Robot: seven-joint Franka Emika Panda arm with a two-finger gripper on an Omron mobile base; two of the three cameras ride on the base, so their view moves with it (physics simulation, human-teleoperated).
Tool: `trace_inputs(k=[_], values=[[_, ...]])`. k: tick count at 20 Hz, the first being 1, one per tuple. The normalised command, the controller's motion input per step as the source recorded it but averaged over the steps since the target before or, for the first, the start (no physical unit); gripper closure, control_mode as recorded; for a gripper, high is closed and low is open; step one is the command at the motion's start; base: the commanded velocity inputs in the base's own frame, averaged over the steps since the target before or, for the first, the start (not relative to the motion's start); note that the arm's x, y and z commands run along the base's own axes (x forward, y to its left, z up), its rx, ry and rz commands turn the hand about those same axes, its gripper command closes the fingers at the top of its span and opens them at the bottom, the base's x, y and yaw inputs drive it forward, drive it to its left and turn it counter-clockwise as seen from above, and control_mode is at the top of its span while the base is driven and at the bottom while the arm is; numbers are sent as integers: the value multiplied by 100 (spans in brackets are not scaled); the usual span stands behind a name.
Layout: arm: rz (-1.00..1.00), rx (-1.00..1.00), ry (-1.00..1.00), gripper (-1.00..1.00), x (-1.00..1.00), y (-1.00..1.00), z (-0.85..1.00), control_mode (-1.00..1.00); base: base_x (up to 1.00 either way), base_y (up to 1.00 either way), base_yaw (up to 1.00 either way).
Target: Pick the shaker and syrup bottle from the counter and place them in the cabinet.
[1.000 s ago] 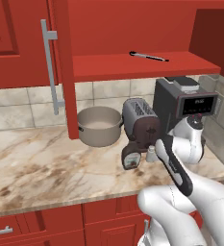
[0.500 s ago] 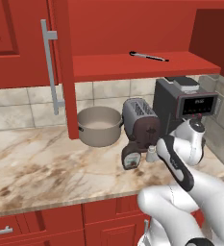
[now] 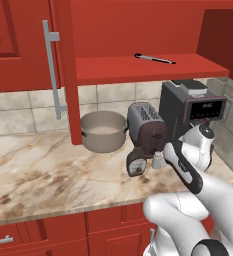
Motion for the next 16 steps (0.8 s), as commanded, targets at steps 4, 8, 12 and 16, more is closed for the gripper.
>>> trace_inputs(k=[4, 8, 12, 16], values=[[1, 0, -3, -100, 5, 0, -16, -100, 0, 0, 0], [1, 0, -2, -100, 6, 0, -15, -100, 0, 0, 0], [0, 0, -1, -100, 2, 2, -15, -100, 0, 0, 0], [0, 0, 0, -100, 2, 8, -15, -100, 0, 0, 0]])
